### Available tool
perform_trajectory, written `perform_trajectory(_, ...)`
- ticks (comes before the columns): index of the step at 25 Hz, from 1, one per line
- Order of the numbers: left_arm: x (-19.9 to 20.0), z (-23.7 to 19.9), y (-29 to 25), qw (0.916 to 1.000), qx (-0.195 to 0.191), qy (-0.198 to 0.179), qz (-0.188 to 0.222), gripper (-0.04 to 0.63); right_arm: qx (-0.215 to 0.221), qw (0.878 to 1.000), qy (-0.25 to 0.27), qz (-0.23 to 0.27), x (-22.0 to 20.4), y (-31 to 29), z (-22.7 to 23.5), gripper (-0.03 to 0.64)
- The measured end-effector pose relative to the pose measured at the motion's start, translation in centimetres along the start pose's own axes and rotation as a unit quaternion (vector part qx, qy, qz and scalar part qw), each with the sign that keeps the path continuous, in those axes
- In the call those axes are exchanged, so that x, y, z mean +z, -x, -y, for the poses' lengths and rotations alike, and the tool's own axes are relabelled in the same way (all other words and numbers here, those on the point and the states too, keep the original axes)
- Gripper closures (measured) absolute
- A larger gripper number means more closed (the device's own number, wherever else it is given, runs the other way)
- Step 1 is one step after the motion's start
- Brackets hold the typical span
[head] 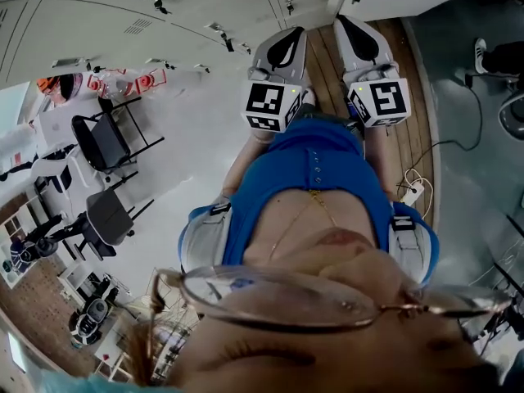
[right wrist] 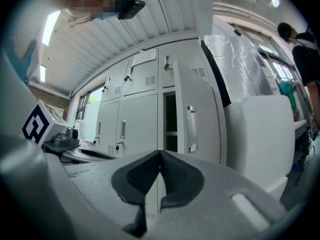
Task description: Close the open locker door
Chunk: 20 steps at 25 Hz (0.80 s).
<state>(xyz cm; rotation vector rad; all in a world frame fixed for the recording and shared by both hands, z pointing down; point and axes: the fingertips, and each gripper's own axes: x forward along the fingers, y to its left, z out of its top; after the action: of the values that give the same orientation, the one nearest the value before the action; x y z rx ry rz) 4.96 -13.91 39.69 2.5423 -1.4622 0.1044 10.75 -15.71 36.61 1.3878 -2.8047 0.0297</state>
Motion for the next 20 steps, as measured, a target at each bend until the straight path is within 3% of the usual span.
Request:
perform_trajectory(9, 0.1, -1.6, -1.3, 1.0000, 0.003, 0.001, -0.003, 0.597, 0.019, 1.000, 0.000, 0.013, 1.5, -1.4, 3.4, 0.615)
perform_trajectory(12, 0.3, -2.3, -2.3, 1.0000, -0.008, 0.003, -0.004, 0.597, 0.027, 0.999, 0.005, 0.022, 2.2, -2.1, 4.2, 0.538)
perform_trajectory(20, 1.3, -4.4, -4.6, 0.9992, -0.039, 0.003, -0.002, 0.597, 0.075, 0.997, -0.003, 0.022, 3.2, -4.3, 5.3, 0.494)
